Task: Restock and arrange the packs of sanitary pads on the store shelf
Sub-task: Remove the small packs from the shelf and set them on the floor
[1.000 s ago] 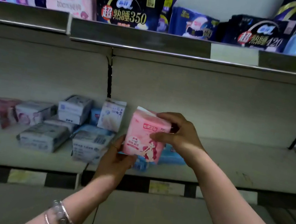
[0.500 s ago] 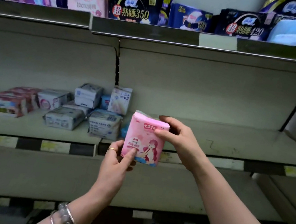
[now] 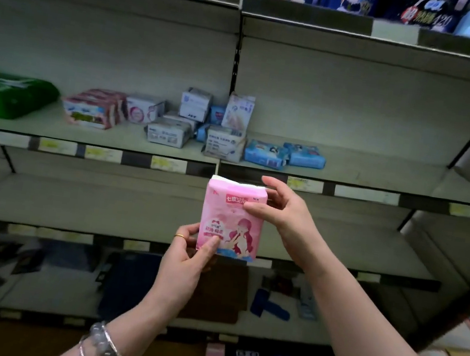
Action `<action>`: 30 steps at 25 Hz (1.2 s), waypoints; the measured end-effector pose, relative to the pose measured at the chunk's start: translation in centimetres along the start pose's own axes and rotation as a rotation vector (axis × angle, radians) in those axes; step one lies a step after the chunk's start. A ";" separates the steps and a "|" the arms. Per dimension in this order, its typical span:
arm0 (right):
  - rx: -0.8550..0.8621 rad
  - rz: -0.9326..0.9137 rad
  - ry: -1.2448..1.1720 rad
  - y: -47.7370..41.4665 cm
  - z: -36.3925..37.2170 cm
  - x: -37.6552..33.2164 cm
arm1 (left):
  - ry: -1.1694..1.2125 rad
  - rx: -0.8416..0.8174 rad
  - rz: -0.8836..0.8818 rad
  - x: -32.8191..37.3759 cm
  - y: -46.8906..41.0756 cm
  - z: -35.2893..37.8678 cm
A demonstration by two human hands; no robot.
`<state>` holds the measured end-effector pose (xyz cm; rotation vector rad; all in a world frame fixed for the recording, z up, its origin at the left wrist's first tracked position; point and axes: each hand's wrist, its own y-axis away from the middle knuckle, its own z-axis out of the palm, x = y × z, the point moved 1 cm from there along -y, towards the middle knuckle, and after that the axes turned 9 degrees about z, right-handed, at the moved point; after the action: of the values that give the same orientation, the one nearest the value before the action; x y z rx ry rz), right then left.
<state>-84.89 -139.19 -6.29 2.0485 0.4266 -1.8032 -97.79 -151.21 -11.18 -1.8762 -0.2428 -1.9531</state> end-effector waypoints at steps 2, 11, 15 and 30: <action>0.005 0.022 0.021 1.2 0.3 0.2 | -0.003 -0.008 -0.015 -0.4 1.1 -0.5; -0.011 0.149 0.022 3.6 -2.2 5.6 | -0.038 -0.010 -0.113 -4.6 4.5 2.1; -0.009 0.189 0.005 3.8 -4.2 9.8 | -0.072 -0.015 -0.174 -7.0 6.0 4.5; -0.058 0.358 0.167 1.6 -4.3 24.9 | -0.075 -0.035 -0.462 -22.1 6.9 5.2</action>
<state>-77.07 -139.14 -30.37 2.0852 0.1404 -1.4021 -90.15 -151.40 -33.60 -2.0549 -0.7252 -2.1838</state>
